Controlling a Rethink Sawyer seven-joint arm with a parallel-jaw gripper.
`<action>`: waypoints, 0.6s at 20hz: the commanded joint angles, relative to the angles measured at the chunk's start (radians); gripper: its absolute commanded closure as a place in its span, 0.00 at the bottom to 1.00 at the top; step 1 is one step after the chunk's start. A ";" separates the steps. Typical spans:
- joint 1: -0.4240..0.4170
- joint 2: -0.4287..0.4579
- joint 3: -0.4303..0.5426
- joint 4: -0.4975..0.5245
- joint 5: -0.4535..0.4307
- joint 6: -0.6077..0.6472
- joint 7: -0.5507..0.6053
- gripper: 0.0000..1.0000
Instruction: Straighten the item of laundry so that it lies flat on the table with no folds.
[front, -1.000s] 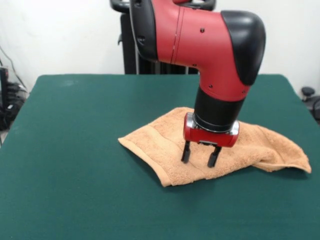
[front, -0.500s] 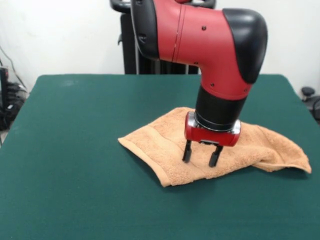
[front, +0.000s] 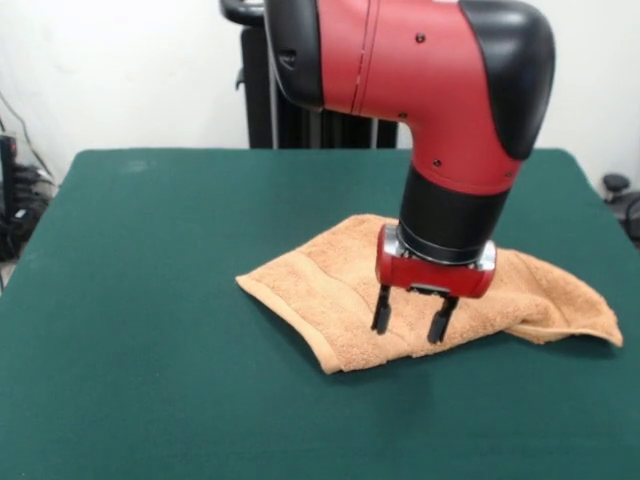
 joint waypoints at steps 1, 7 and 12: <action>0.032 0.070 0.075 -0.125 -0.021 0.155 0.047 0.00; 0.029 0.081 0.087 -0.156 -0.017 0.179 0.044 0.00; 0.033 0.044 0.080 -0.113 -0.016 0.177 0.051 0.00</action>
